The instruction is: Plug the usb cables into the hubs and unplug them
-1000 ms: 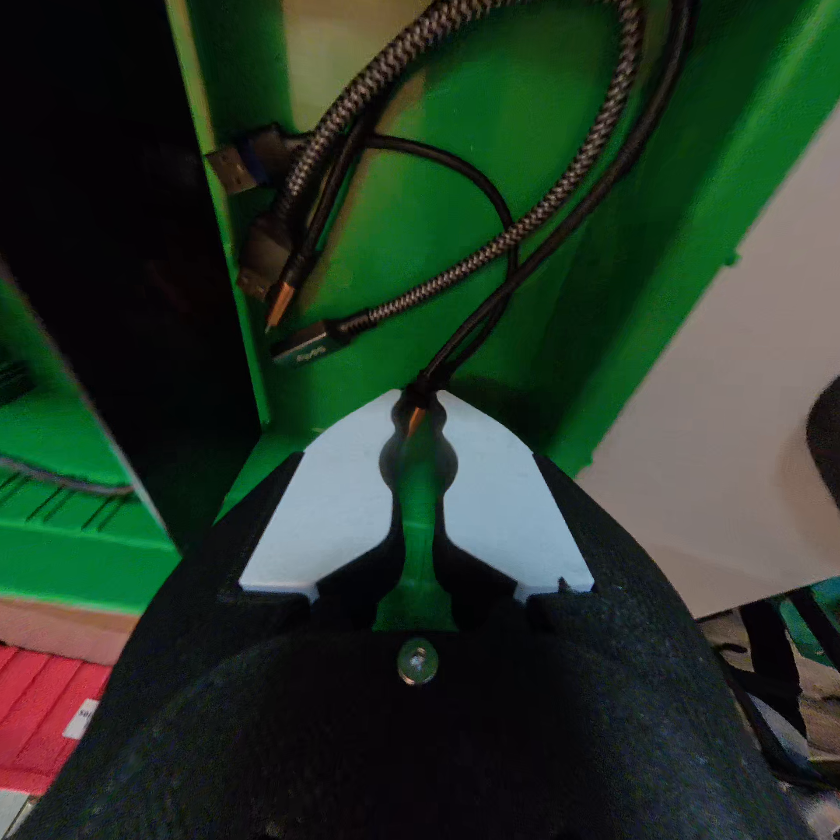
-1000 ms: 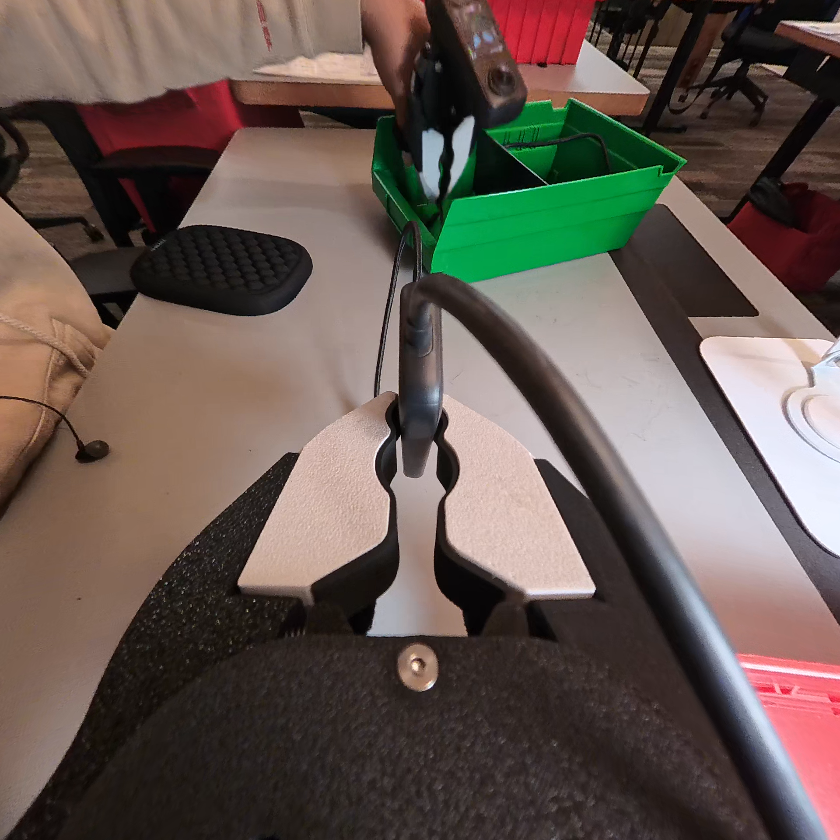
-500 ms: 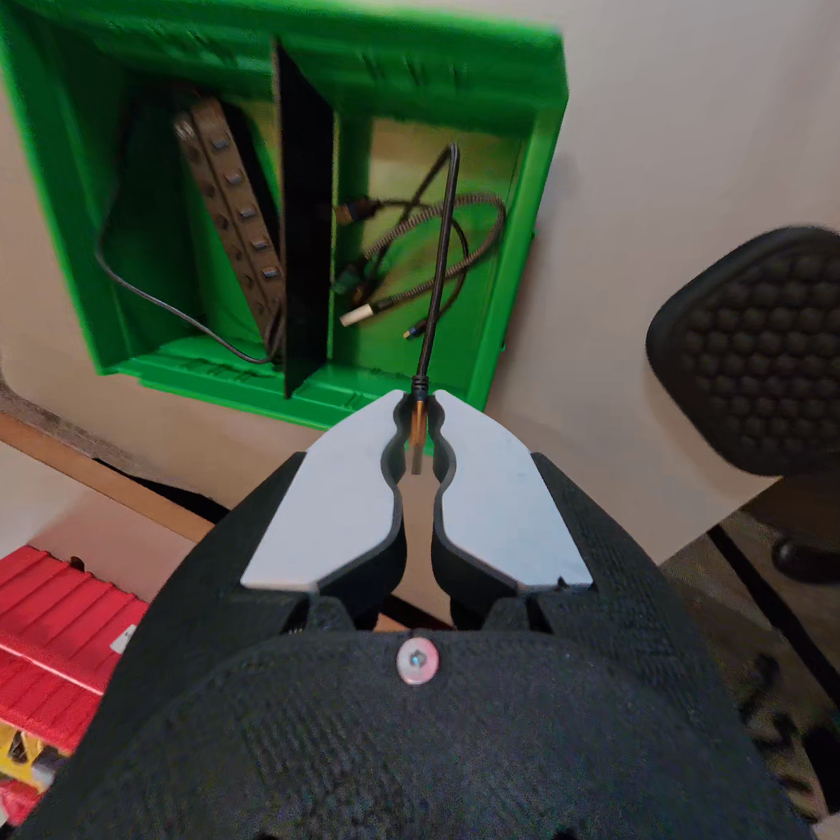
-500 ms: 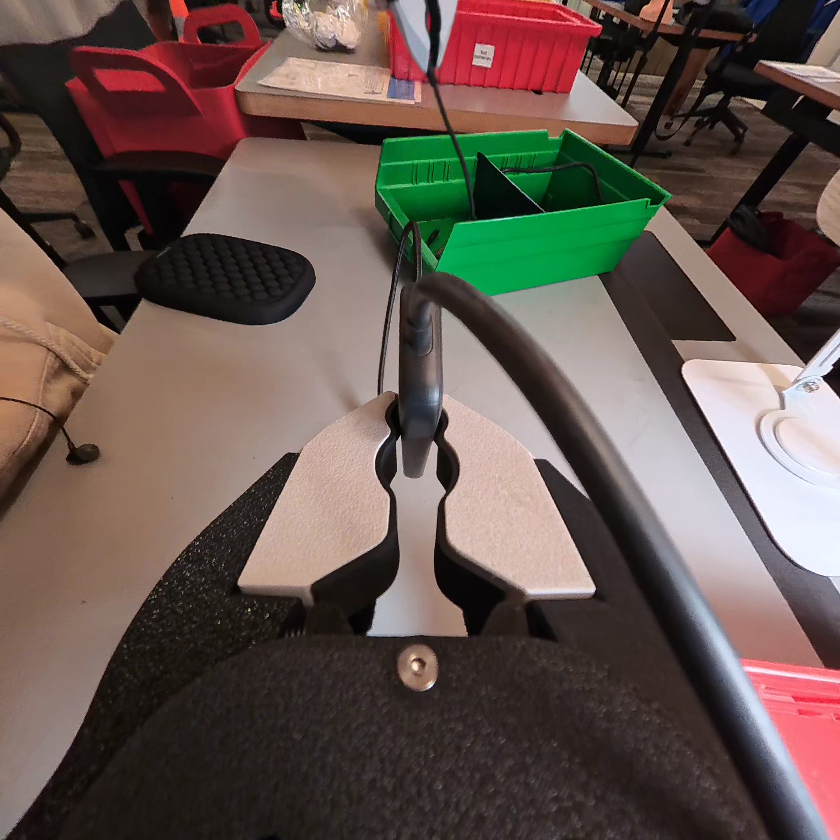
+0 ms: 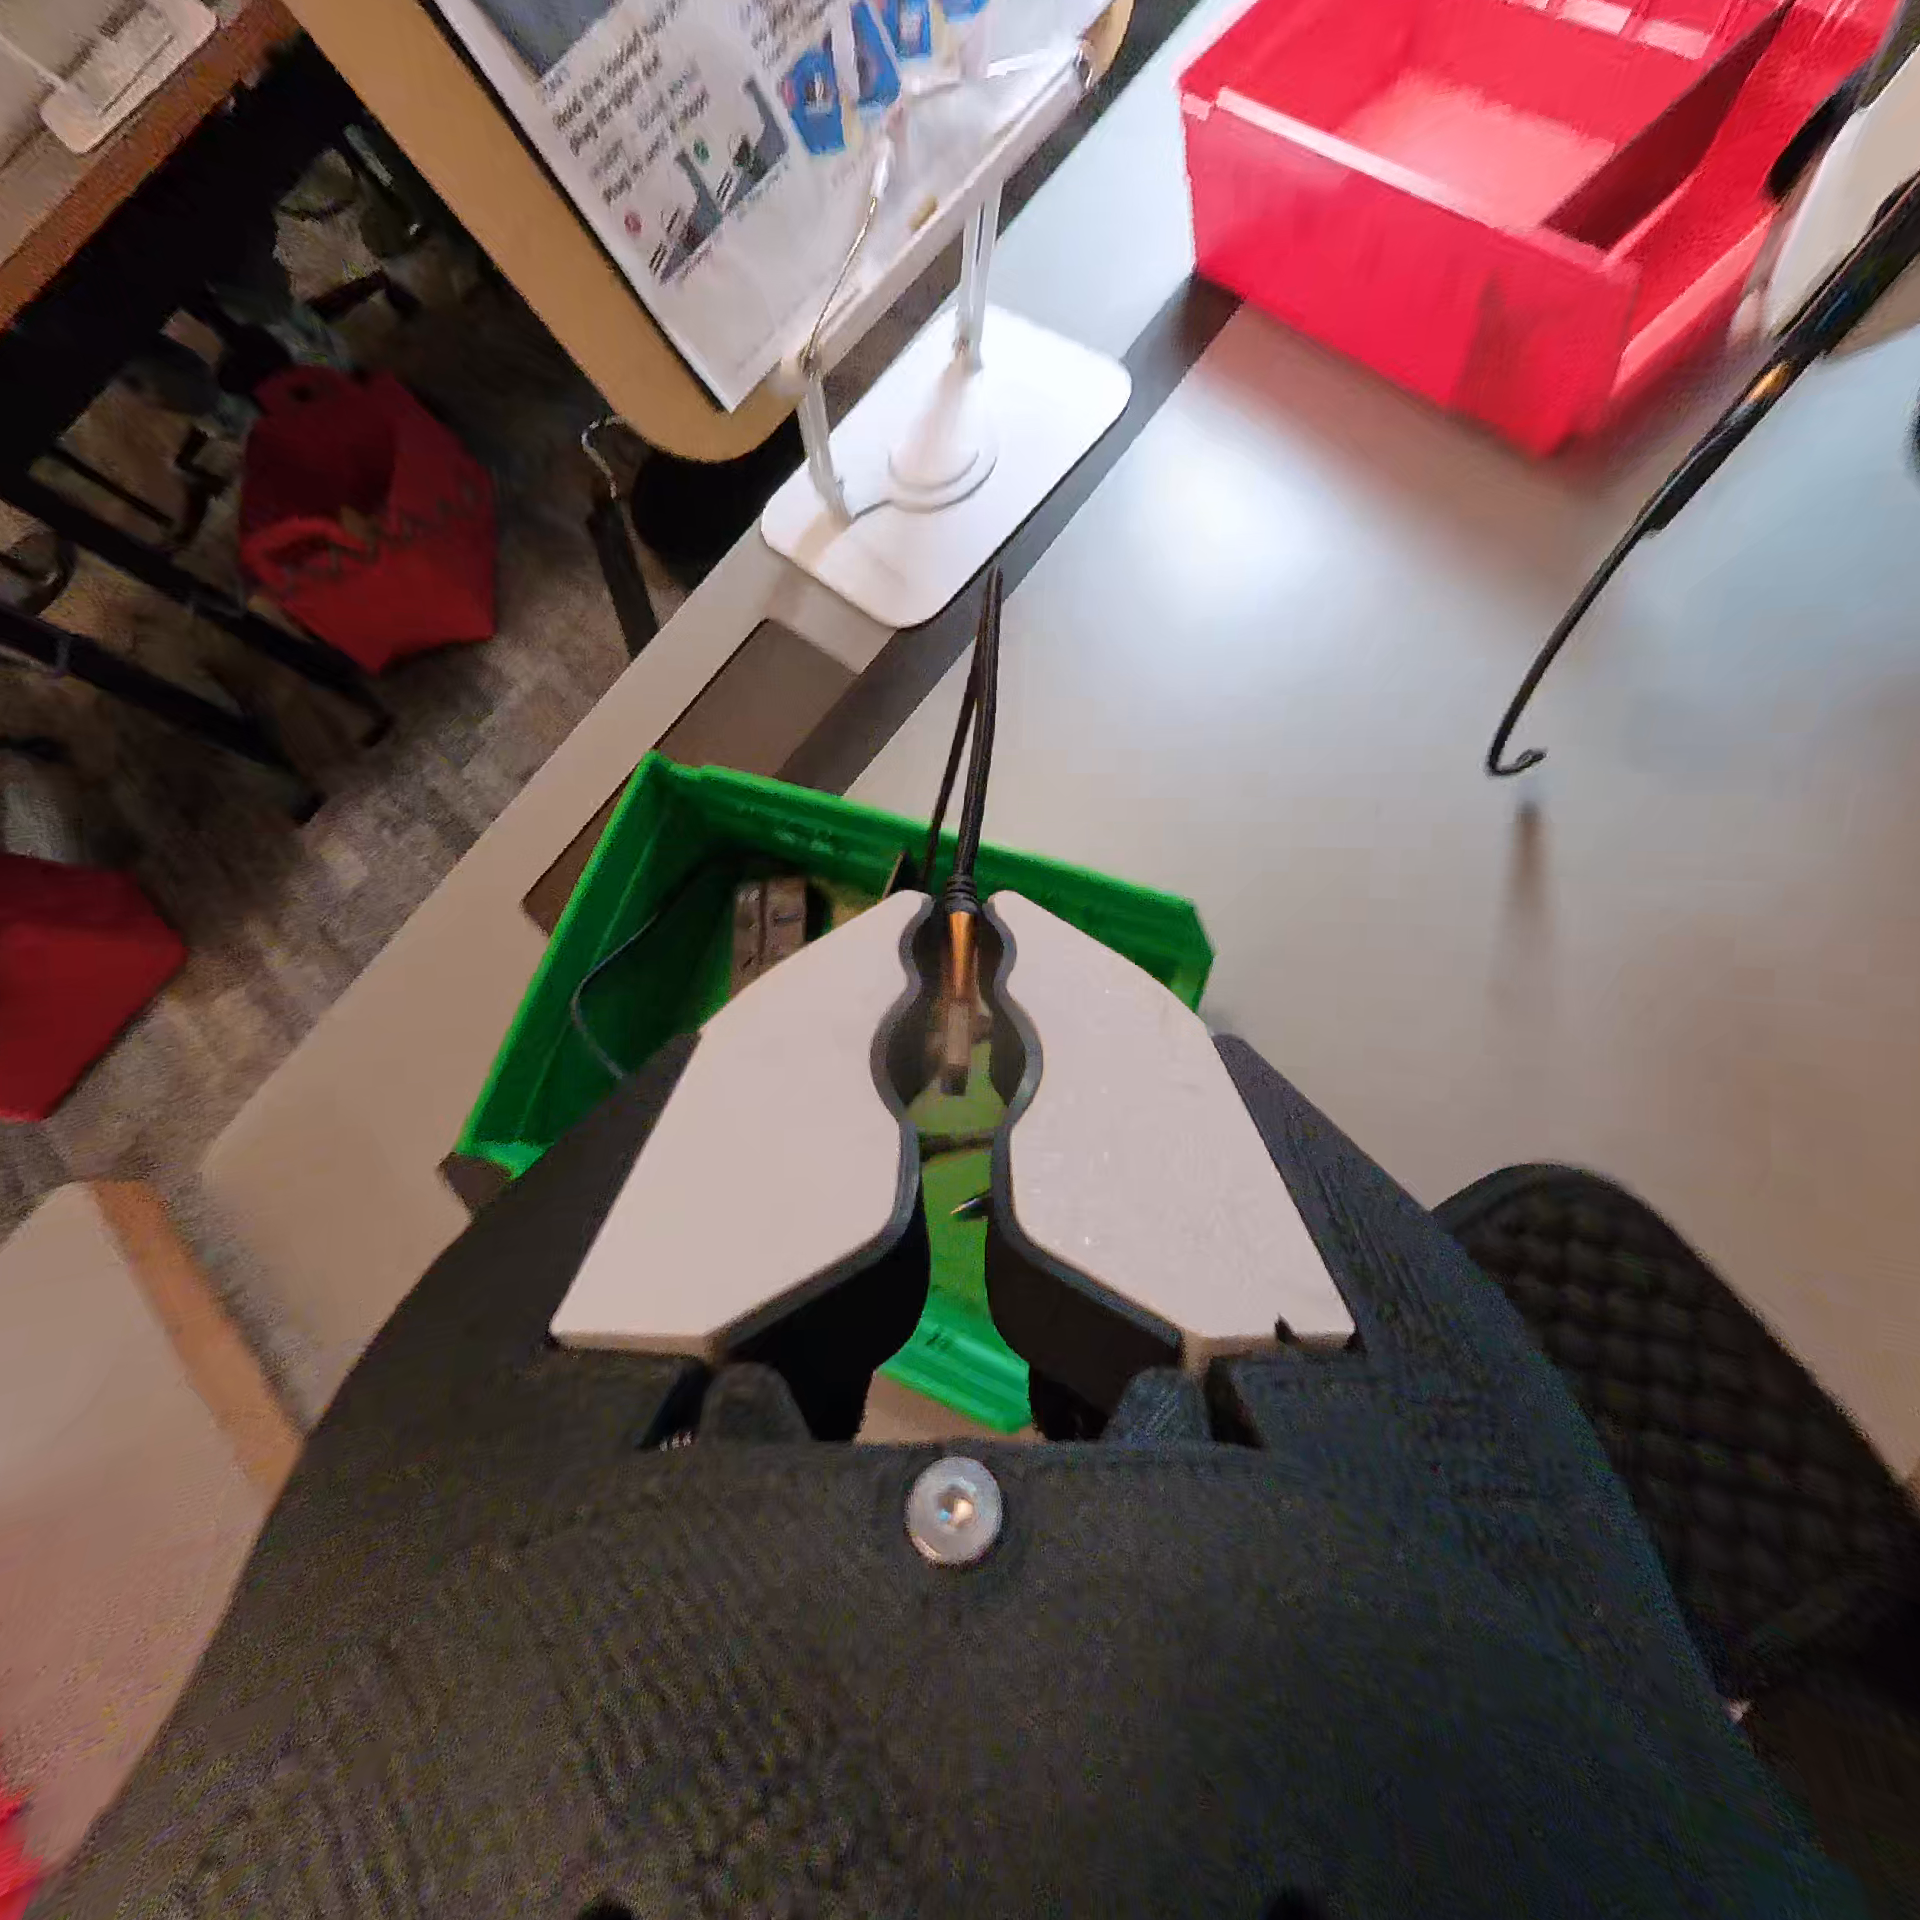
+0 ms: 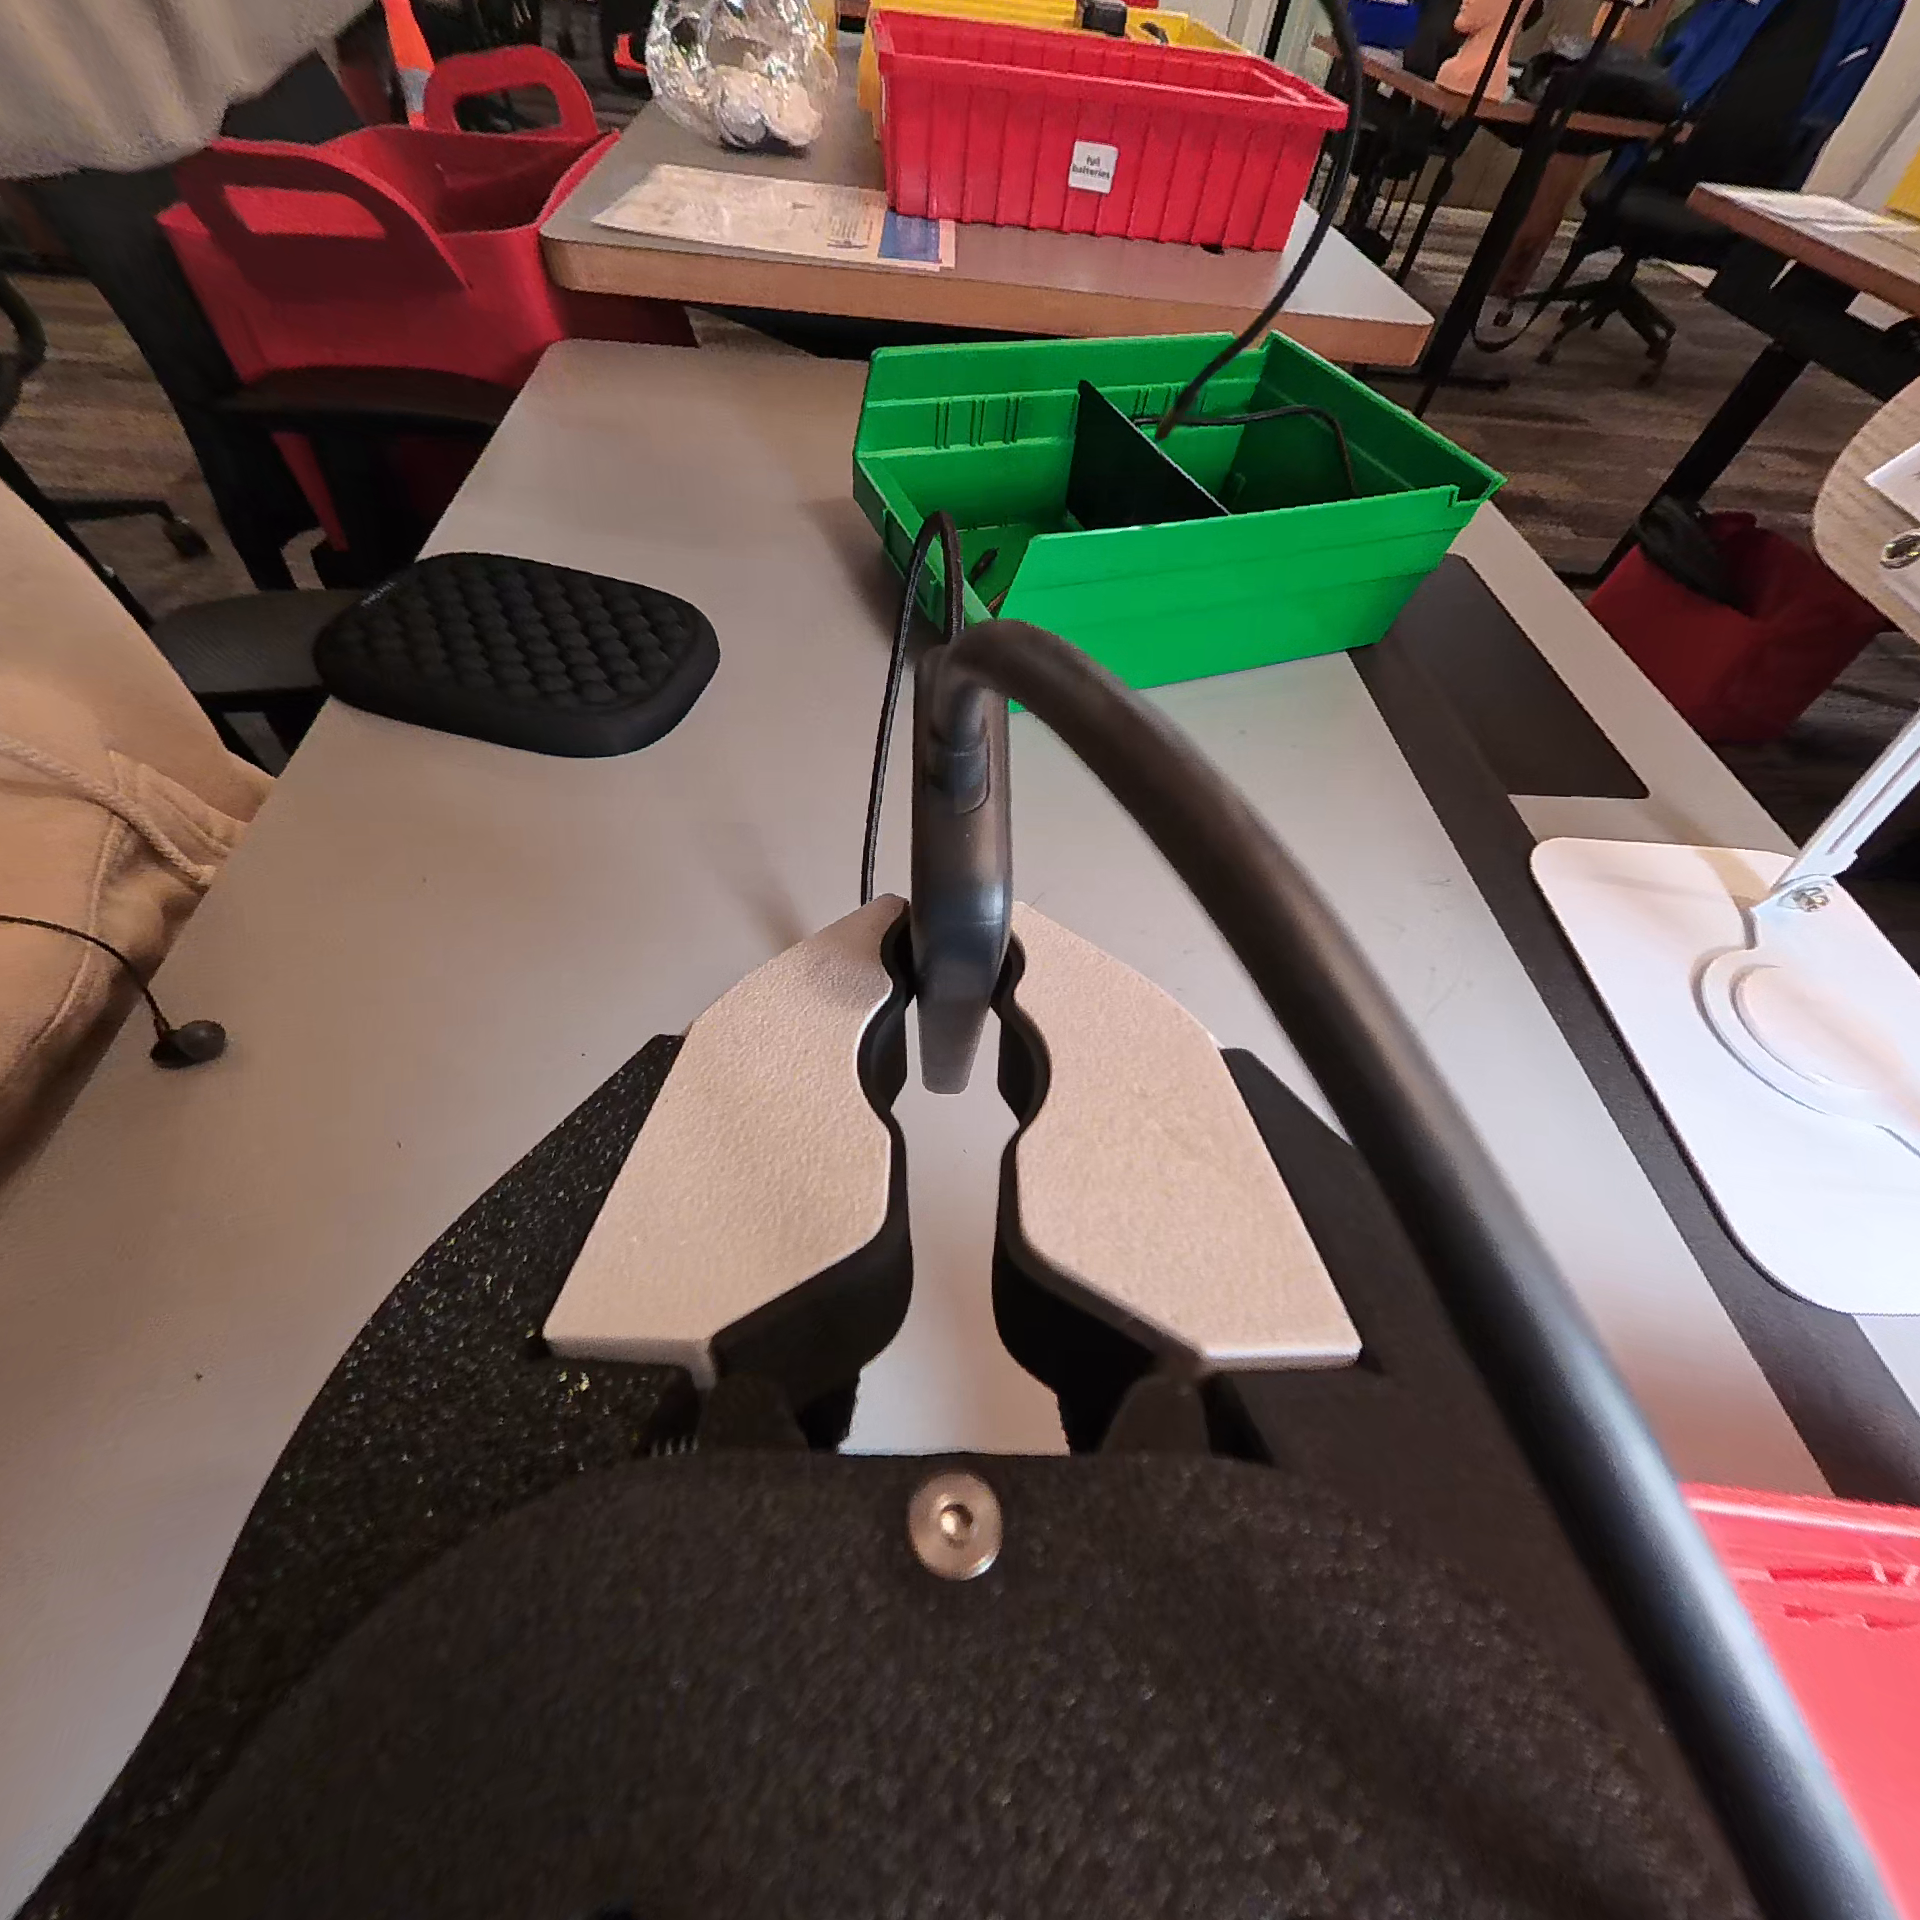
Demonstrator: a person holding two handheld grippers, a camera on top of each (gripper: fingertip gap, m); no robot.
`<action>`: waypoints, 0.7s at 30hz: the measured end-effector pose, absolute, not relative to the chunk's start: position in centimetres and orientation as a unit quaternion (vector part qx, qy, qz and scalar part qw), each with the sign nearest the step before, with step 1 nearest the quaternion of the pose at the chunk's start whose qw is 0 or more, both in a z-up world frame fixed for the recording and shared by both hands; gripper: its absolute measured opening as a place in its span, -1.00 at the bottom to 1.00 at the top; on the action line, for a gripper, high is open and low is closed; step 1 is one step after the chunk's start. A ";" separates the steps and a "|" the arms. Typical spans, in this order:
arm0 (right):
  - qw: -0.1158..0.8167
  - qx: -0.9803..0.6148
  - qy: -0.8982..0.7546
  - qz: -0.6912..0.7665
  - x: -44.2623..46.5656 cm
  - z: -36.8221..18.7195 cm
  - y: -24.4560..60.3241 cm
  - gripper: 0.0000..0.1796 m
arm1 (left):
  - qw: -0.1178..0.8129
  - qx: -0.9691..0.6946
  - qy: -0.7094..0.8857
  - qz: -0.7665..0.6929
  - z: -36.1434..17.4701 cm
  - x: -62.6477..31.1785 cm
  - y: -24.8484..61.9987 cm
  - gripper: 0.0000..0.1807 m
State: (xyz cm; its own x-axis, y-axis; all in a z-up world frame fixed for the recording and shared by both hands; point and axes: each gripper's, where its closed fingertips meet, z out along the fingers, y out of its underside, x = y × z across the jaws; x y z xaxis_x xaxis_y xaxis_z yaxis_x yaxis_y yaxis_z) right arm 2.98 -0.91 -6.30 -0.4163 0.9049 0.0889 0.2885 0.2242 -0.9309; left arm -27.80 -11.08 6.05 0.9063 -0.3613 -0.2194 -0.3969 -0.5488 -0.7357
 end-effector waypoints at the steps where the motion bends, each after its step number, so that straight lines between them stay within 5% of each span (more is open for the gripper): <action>1: 0.338 -0.423 -0.705 0.458 3.1 -6.2 -0.8 -0.86 | 0.431 -0.877 0.211 0.007 5.8 -27.1 -11.0 -0.92; 21: 0.346 -0.402 -0.681 0.505 5.4 -3.6 -0.4 -0.86 | 0.369 -0.854 0.117 -0.346 -14.5 -6.5 -8.3 -0.93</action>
State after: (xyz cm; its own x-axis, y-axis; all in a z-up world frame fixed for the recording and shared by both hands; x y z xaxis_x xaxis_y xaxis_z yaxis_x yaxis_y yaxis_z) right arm 5.44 -0.36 -3.60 -0.4363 0.8975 0.0648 0.1983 0.1661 -0.9660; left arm -6.47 -8.32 -14.50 0.7324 -0.4562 0.5055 0.0554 -0.7000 -0.7120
